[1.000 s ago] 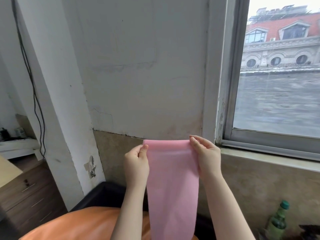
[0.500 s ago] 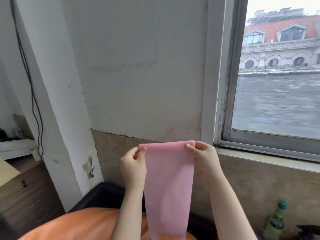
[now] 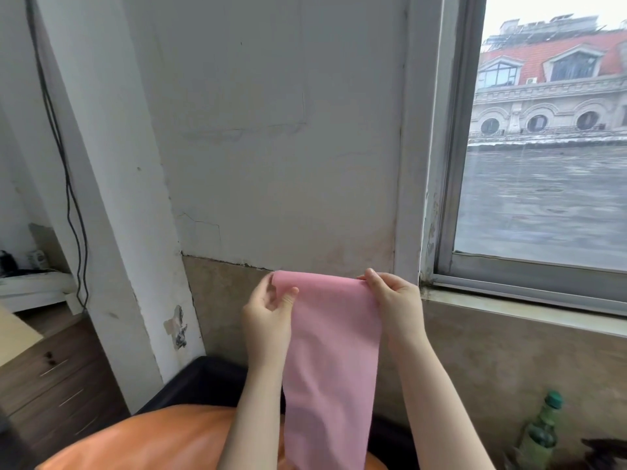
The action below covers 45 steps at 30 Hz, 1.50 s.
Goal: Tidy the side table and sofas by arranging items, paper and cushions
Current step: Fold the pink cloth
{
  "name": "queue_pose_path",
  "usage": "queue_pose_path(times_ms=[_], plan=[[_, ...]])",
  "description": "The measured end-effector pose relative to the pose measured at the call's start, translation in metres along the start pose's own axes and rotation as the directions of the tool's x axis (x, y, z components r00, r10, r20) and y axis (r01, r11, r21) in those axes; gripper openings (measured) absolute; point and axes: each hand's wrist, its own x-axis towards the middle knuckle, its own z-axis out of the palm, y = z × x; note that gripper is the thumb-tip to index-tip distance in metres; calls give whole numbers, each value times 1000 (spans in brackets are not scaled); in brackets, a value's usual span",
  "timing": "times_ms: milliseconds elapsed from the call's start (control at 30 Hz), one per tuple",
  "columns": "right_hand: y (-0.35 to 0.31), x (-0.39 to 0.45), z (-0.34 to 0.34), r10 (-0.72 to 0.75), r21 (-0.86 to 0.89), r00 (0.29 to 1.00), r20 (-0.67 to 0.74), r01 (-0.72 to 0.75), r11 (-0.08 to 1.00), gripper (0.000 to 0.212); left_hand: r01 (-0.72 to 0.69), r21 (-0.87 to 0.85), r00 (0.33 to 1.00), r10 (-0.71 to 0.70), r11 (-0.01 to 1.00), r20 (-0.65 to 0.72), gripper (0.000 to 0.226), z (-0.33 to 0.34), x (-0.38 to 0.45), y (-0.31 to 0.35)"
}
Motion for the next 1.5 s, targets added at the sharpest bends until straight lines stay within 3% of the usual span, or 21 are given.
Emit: queue_pose_path(times_ms=[100,200,300,400,533,600,667,733,833,933,1100,1200,1233,1367,1433,1500], plan=[[0,-2,-4,13,22,1000,16,-13,1000,26,31,-4,999,-31,1000,-38,40,-1,3,-3],[-2,-4,-8,10,54,994,107,-16,998,8,12,-16,994,-14,1000,-113,19,-3,3,-7],[0,-4,-10,-35,-31,977,212,42,999,27,31,-3,984,-31,1000,-177,2,-4,4,-8],[2,-4,-7,-52,-44,987,149,59,997,28,12,67,966,6,998,-259,18,-5,5,-10],[2,-4,-5,-50,8,997,64,49,999,14,-16,88,945,44,996,-325,23,-3,3,-12],[2,-2,-5,-71,2,996,58,71,997,1,-34,74,958,53,997,-282,21,-3,2,-10],[2,-3,-6,-82,45,994,68,79,996,10,-17,-15,982,14,1000,-189,14,-2,1,-7],[1,-6,-8,-74,108,994,76,66,992,7,22,-84,993,-32,996,-116,24,-2,1,-7],[-1,-9,-9,-59,146,996,70,48,988,18,45,-99,995,-53,994,-81,33,-2,2,-9],[-3,-9,-9,-43,150,998,42,36,988,16,35,-94,993,-46,995,-112,17,-3,1,-13],[-4,-10,-10,-24,122,983,184,2,993,25,-17,44,971,27,999,-237,26,-5,0,-18],[-2,-12,-7,-61,45,988,139,55,997,17,-28,57,954,44,998,-295,28,-6,-1,-17],[-1,-12,-6,-71,23,992,103,69,997,24,-31,59,955,47,998,-292,28,-7,-1,-17],[-4,-12,-4,-47,50,999,3,47,998,45,-2,-79,994,-7,997,-107,11,-6,0,-11],[-5,-11,-2,-15,94,1000,-7,15,995,48,19,-139,999,-26,990,-47,31,-5,0,-13],[-5,-11,1,-14,97,1000,8,14,995,48,21,-135,999,-27,991,-41,32,-5,1,-14]])
